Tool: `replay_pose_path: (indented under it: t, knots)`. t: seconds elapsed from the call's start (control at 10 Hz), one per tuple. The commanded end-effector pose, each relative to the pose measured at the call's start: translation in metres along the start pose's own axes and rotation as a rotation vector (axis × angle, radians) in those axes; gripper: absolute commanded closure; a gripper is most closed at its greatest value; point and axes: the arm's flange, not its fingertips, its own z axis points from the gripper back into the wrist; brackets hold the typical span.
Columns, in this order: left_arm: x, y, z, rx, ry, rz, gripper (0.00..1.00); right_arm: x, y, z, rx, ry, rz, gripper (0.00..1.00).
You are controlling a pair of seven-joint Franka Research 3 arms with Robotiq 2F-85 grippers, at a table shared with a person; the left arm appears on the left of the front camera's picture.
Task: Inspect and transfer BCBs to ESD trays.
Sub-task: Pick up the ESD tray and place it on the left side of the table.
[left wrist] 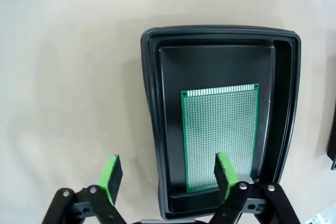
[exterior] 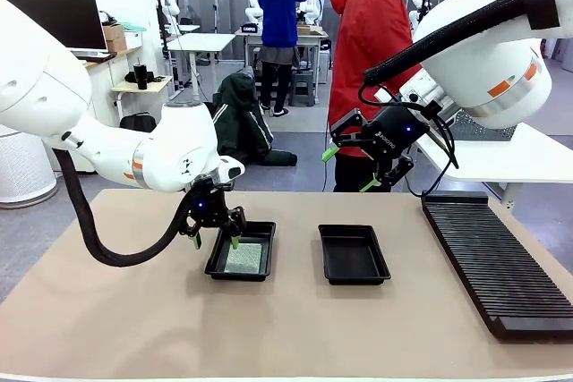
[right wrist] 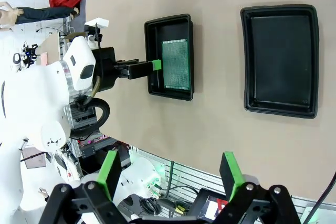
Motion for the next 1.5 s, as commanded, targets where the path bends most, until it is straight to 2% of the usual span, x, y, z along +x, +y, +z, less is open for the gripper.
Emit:
replay_pose_path:
  t: [0.0, 1.2, 1.3, 1.4]
  knots:
    - [0.0062, -0.0021, -0.0022, 0.018, -0.006, -0.03, 0.18, -0.0003, -0.0001, -0.0006, -0.001, -0.002, -0.005, 0.0]
    - [0.0107, -0.0062, -0.0092, 0.051, -0.002, -0.06, 0.85, -0.0003, -0.0001, -0.0006, -0.001, -0.002, -0.005, 0.0]
    - [0.0115, -0.0072, -0.0095, 0.059, 0.002, -0.064, 0.85, -0.0003, -0.0001, -0.0006, -0.001, -0.002, -0.005, 0.0]
    - [0.0115, -0.0061, -0.0111, 0.058, 0.005, -0.061, 0.96, -0.0003, -0.0001, -0.0006, -0.001, -0.002, -0.005, 0.0]
